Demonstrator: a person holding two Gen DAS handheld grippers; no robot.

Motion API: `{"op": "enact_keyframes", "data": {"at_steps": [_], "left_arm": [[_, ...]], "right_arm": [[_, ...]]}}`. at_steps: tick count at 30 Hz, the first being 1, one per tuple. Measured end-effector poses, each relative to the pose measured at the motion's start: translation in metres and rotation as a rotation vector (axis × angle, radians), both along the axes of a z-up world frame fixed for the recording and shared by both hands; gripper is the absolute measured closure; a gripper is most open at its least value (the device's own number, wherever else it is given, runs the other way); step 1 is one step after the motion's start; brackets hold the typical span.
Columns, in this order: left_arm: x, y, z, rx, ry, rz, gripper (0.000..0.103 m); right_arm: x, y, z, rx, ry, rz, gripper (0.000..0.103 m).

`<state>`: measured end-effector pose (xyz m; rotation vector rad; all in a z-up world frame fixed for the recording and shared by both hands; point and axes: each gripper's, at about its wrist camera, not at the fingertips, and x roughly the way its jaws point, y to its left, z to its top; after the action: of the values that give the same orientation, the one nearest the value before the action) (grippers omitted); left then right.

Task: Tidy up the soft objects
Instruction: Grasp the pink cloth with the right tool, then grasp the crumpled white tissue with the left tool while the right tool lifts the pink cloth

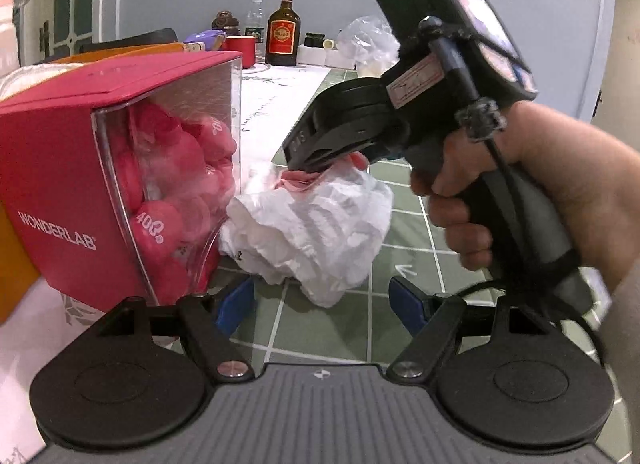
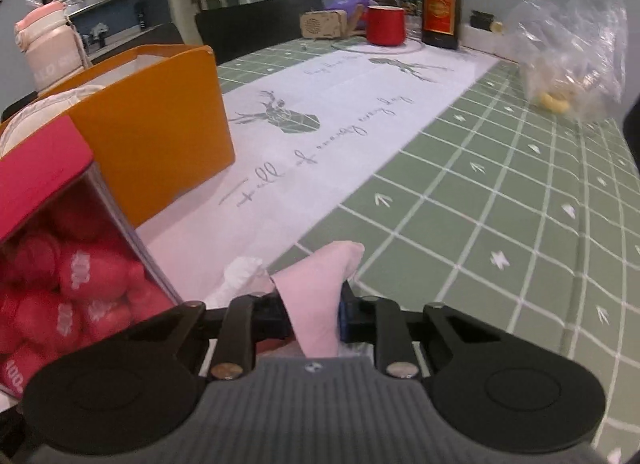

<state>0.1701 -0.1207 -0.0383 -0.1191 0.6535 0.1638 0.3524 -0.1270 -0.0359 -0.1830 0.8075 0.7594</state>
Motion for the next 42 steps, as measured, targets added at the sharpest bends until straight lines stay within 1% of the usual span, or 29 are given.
{"op": "enact_keyframes", "data": {"at_steps": [1, 2, 3, 4, 5, 6, 7, 8, 10, 12, 14, 16, 18, 19, 21, 22, 24, 25, 26, 27, 28, 30, 32, 35, 37, 40, 41, 42], "left_arm": [[0.000, -0.002, 0.000, 0.020, 0.009, -0.020, 0.012], [0.001, -0.006, -0.001, 0.059, 0.025, -0.053, 0.012], [-0.001, -0.011, -0.002, 0.116, 0.040, -0.089, 0.012], [-0.007, -0.011, 0.000, 0.135, 0.040, -0.094, 0.013], [-0.015, -0.007, 0.001, 0.115, 0.051, -0.095, 0.013], [-0.025, -0.001, 0.002, 0.074, 0.054, -0.106, 0.013], [-0.035, 0.003, 0.004, 0.064, 0.053, -0.119, 0.013], [-0.048, 0.006, 0.004, 0.069, 0.053, -0.149, 0.013], [-0.073, 0.009, 0.004, 0.098, 0.045, -0.256, 0.014], [-0.102, 0.012, 0.004, 0.142, 0.007, -0.361, 0.014], [-0.127, 0.020, 0.009, 0.153, -0.062, -0.440, 0.014], [-0.149, 0.024, 0.015, 0.168, -0.137, -0.466, 0.014], [-0.158, 0.027, 0.022, 0.172, -0.182, -0.481, 0.014], [-0.157, 0.027, 0.025, 0.174, -0.191, -0.491, 0.014], [-0.156, 0.025, 0.025, 0.187, -0.191, -0.509, 0.014], [-0.156, 0.024, 0.024, 0.205, -0.186, -0.517, 0.014], [-0.151, 0.022, 0.018, 0.267, -0.182, -0.534, 0.014], [-0.148, 0.022, 0.016, 0.296, -0.181, -0.547, 0.014], [-0.144, 0.021, 0.015, 0.309, -0.173, -0.556, 0.014], [-0.144, 0.023, 0.016, 0.304, -0.160, -0.561, 0.014], [-0.139, 0.024, 0.018, 0.282, -0.145, -0.567, 0.014], [-0.134, 0.030, 0.015, 0.235, -0.124, -0.570, 0.014], [-0.127, 0.031, 0.016, 0.209, -0.111, -0.569, 0.014], [-0.116, 0.029, 0.010, 0.195, -0.049, -0.573, 0.012], [-0.111, 0.026, 0.008, 0.192, -0.023, -0.566, 0.008], [-0.107, 0.019, 0.005, 0.211, -0.007, -0.553, 0.004], [-0.106, 0.019, 0.004, 0.210, -0.005, -0.549, 0.004], [-0.105, 0.019, 0.004, 0.202, 0.001, -0.550, 0.011]], "right_arm": [[-0.005, -0.004, 0.001, -0.006, 0.003, -0.023, 0.084], [-0.009, -0.007, 0.001, -0.010, 0.006, -0.044, 0.084], [-0.016, -0.011, 0.002, -0.019, 0.010, -0.073, 0.084], [-0.023, -0.016, 0.004, -0.030, 0.015, -0.106, 0.084], [-0.030, -0.020, 0.004, -0.040, 0.016, -0.137, 0.084], [-0.038, -0.023, 0.005, -0.044, 0.014, -0.160, 0.084], [-0.046, -0.028, 0.005, -0.044, 0.012, -0.180, 0.084], [-0.054, -0.031, 0.005, -0.044, 0.012, -0.199, 0.084], [-0.068, -0.038, 0.005, -0.037, 0.017, -0.253, 0.084], [-0.082, -0.042, 0.005, -0.026, 0.020, -0.304, 0.084], [-0.099, -0.043, 0.004, -0.011, 0.018, -0.338, 0.084], [-0.113, -0.044, 0.004, 0.024, 0.033, -0.383, 0.084], [-0.125, -0.047, 0.004, 0.076, 0.063, -0.402, 0.084], [-0.132, -0.047, 0.005, 0.101, 0.075, -0.396, 0.084], [-0.145, -0.046, 0.008, 0.118, 0.068, -0.395, 0.084], [-0.152, -0.045, 0.010, 0.117, 0.051, -0.395, 0.084], [-0.162, -0.045, 0.013, 0.125, 0.010, -0.398, 0.084], [-0.166, -0.047, 0.014, 0.142, 0.003, -0.405, 0.084], [-0.167, -0.048, 0.014, 0.157, 0.014, -0.403, 0.084], [-0.167, -0.049, 0.013, 0.171, 0.028, -0.398, 0.084], [-0.167, -0.050, 0.012, 0.180, 0.034, -0.398, 0.084], [-0.170, -0.049, 0.012, 0.166, 0.014, -0.388, 0.084], [-0.172, -0.049, 0.011, 0.170, 0.003, -0.367, 0.084], [-0.171, -0.055, 0.009, 0.224, 0.045, -0.360, 0.084], [-0.173, -0.054, 0.009, 0.216, 0.032, -0.344, 0.084], [-0.174, -0.054, 0.007, 0.207, 0.010, -0.334, 0.084], [-0.173, -0.055, 0.006, 0.218, 0.005, -0.339, 0.084], [-0.174, -0.058, 0.006, 0.236, -0.005, -0.353, 0.084]]}}
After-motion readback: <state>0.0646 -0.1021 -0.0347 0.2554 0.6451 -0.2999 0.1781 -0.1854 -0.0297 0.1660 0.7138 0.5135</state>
